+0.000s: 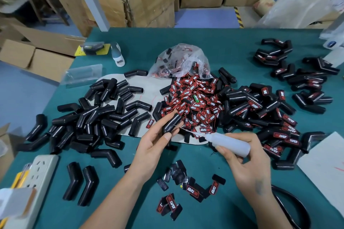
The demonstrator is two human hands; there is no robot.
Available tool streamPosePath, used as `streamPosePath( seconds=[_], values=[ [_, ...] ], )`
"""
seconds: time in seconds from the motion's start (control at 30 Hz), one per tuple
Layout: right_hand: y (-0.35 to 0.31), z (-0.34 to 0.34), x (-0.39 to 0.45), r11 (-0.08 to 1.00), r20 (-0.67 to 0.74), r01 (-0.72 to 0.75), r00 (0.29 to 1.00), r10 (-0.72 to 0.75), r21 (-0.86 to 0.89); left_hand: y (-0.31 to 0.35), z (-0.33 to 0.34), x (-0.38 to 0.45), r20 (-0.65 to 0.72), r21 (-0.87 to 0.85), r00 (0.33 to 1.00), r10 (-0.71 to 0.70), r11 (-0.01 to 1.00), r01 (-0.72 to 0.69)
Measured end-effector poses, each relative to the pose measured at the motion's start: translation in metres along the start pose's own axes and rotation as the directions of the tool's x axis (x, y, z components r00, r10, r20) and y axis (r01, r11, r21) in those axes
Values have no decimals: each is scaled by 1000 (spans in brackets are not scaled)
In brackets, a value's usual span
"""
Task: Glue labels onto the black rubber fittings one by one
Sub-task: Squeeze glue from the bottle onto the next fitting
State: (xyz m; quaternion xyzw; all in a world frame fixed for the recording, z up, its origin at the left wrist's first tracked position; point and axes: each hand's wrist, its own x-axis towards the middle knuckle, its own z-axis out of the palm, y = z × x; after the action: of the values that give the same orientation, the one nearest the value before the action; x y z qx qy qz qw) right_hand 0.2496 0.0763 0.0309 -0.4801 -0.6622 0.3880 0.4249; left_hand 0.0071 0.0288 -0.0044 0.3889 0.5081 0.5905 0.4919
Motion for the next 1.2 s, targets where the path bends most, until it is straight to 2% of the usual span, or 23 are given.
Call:
streamPosePath(
  seconds=[0.3,1.2],
  values=[
    [5,-1,-1,996,-10,-7,1000,6,-85,0,1,0,26,7,1000,4,1000,-4],
    [8,-4,-2,994,-48,63,997,-67,-87,0,0,0,47,21,998,38,999,-39]
  ],
)
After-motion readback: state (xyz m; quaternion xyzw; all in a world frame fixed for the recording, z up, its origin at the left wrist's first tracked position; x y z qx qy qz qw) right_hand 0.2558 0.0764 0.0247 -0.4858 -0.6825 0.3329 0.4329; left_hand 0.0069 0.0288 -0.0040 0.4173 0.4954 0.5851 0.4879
